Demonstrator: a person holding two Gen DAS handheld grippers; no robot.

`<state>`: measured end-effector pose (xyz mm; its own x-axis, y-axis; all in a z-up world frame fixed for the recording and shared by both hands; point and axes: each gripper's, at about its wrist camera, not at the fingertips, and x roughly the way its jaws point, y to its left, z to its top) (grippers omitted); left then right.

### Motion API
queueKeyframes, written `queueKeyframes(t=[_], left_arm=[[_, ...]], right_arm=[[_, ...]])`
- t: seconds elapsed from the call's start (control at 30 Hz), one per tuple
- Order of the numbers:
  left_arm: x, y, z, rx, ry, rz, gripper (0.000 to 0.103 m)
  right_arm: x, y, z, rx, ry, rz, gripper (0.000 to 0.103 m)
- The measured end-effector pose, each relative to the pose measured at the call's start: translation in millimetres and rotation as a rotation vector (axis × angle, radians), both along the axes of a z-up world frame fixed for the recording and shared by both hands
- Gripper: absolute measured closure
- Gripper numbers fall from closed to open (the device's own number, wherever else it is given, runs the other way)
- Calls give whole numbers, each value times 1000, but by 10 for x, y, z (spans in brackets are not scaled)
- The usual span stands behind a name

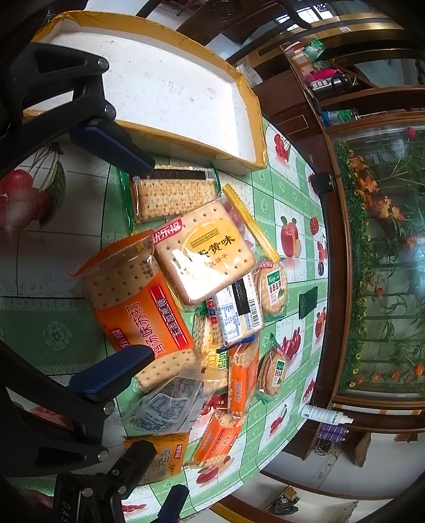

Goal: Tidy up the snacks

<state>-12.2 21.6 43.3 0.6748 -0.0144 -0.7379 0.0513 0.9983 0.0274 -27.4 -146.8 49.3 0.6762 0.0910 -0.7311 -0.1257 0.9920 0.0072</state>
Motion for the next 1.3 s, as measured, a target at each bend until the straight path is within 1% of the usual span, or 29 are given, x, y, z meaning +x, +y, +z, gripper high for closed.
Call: queueKeyframes(t=[0.33,0.47,0.87,1.2,1.3], left_arm=[[-10,-40,28,4,-11,2,0],[-20,-48,43,23,-25,6,0],[0,-84,5,42,-23,-8,0],[6,-91,3,43,-22,-6,0],[5,-14,21,37,-27,10,0]], right_arm=[[-14,-27,20,-6,-8,-16,1],[-16,-30,24,-7,-9,-18,1],[8,-111,17,6,-1,-27,0],[47,-75,40,16,-6,1,1],[72,-63,44,20,-6,20,1]])
